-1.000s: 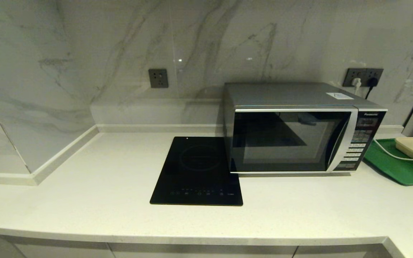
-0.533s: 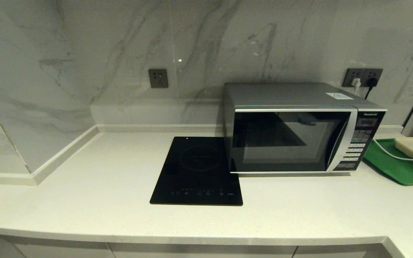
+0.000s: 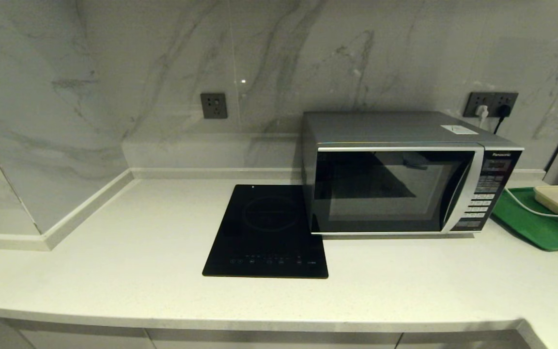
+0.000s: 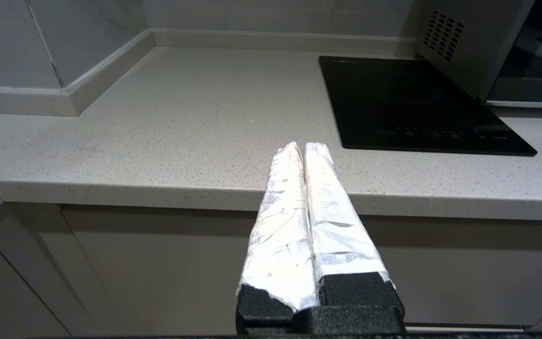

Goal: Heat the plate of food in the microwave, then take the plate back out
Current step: Open the microwave oven

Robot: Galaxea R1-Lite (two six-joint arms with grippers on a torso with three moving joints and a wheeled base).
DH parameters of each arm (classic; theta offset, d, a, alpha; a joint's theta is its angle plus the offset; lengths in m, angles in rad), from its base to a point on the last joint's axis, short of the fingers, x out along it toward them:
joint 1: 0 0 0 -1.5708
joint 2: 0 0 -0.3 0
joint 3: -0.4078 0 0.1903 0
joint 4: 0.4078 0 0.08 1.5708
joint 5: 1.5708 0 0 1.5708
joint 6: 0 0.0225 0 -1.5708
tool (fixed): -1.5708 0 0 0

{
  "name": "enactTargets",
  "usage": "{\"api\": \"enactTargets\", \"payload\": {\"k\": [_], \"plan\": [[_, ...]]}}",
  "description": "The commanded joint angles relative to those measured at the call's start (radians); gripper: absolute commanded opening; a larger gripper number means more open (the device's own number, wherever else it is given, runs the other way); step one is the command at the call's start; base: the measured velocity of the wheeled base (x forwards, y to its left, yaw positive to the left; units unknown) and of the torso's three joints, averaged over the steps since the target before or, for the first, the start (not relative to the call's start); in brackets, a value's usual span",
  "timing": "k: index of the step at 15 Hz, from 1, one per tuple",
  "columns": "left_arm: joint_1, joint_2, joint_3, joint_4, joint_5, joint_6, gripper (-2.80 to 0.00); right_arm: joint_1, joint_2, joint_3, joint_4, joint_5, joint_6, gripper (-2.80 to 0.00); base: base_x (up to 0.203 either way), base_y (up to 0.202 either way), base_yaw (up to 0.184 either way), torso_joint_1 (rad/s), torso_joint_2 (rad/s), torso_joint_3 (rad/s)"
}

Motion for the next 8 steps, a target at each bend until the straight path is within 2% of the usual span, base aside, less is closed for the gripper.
{"api": "enactTargets", "payload": {"k": [1, 4, 8], "plan": [[0.001, 0.000, 0.000, -0.001, 0.000, -0.001, -2.80, 0.050, 0.235, -0.008, -0.157, -0.011, 0.005, -2.80, 0.000, 0.000, 0.000, 0.000, 0.00, 0.000], [0.000, -0.001, 0.000, -0.001, 0.000, -0.001, -2.80, 0.139, 0.417, -0.029, -0.351, -0.060, 0.007, -2.80, 0.000, 0.000, 0.000, 0.000, 0.00, 0.000], [0.000, 0.000, 0.000, -0.001, 0.000, -0.001, -2.80, 0.202, 0.659, -0.121, -0.477, -0.241, 0.057, -2.80, 0.000, 0.000, 0.000, 0.000, 0.00, 0.000]]}}
